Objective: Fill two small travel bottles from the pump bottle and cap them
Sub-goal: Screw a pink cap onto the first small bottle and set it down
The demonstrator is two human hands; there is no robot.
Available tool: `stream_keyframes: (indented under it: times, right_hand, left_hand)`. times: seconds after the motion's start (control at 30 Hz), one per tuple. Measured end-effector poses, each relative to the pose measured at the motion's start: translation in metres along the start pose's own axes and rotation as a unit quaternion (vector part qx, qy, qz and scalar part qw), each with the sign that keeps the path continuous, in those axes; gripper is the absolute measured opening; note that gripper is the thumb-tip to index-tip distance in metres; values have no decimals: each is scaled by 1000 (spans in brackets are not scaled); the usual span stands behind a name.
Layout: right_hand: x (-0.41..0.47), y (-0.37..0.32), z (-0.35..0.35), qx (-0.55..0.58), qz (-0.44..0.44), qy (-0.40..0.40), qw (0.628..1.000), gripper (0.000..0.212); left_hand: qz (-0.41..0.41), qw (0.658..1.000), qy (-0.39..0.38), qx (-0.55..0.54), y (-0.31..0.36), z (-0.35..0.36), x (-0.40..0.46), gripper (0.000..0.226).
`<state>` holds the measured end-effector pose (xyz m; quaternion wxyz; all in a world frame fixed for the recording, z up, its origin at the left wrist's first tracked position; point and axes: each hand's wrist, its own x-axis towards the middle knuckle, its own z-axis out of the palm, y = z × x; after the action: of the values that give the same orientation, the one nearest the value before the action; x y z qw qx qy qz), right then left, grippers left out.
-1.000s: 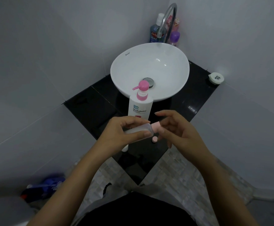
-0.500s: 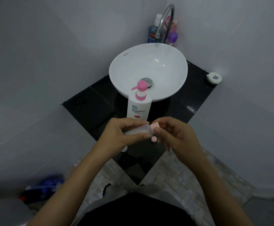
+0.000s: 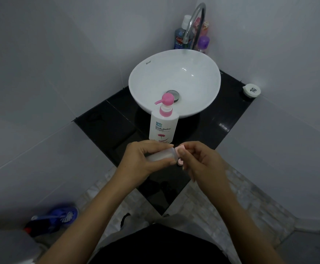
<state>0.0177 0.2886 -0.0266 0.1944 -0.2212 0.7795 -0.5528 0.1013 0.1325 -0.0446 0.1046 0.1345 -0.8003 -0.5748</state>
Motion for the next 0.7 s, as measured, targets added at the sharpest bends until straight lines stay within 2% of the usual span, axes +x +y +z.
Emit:
stream_keyframes:
  times: [0.2,0.37,0.57,0.7]
  right_hand:
    - [8,1,-5,-35,-37,0,999,10]
    - [22,17,-4,-234,-117,-20,965,19]
    - [34,63,25,-369,-69,-141,916,32]
    - [35,83,36,-411,-74,-178,891,35]
  left_hand:
    - [-11,1000,13,-25,-5,4,4,44]
    - [-20,999,6,34,-20,-7,7,57]
    - [-77,995,24,62,-58,-25,-4,48]
    - [-113,991,20,65,-81,-28,-16,50]
